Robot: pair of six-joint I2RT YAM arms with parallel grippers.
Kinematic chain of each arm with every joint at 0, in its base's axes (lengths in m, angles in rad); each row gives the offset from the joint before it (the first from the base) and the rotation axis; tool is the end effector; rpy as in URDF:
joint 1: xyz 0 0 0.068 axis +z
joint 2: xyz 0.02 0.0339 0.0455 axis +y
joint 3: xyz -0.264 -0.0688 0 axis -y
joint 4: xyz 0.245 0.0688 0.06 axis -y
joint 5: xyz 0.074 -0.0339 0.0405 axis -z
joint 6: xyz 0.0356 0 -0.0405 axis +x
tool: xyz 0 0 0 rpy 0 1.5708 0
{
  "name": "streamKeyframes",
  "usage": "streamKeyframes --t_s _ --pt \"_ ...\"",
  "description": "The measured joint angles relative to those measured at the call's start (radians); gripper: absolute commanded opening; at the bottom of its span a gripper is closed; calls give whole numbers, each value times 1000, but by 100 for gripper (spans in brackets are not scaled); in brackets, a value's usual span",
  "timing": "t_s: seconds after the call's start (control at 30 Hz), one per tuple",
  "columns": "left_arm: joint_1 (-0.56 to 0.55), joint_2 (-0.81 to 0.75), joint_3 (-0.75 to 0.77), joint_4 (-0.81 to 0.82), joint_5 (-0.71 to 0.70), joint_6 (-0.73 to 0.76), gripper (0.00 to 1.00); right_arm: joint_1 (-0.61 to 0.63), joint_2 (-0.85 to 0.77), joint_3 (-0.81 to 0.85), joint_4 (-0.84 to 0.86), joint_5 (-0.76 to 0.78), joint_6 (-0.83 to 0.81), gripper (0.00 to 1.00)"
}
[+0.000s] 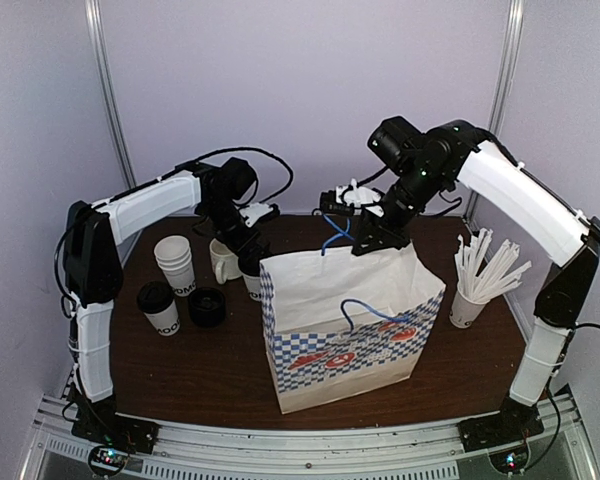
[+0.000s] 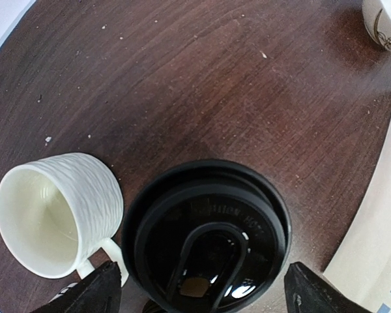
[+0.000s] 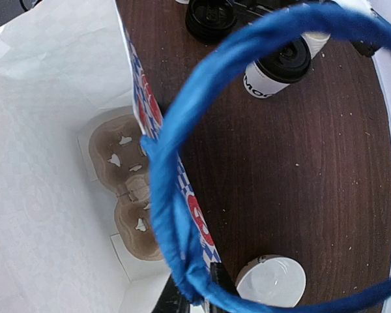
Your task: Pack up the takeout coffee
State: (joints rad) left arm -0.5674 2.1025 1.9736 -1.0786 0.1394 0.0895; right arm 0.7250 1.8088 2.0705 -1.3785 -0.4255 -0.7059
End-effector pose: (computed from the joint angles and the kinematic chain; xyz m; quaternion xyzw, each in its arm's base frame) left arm 0.3712 -0.2424 0.2669 0.3284 0.9247 -0.1092 0.1589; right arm 0.2523 0.2431 0.3958 -0.6606 0.6877 0.2078 0.2180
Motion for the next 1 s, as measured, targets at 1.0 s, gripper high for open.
streamKeyframes --t_s 1.0 --pt "-24 32 34 -25 -51 36 87 -64 0 -3 7 11 0 12"
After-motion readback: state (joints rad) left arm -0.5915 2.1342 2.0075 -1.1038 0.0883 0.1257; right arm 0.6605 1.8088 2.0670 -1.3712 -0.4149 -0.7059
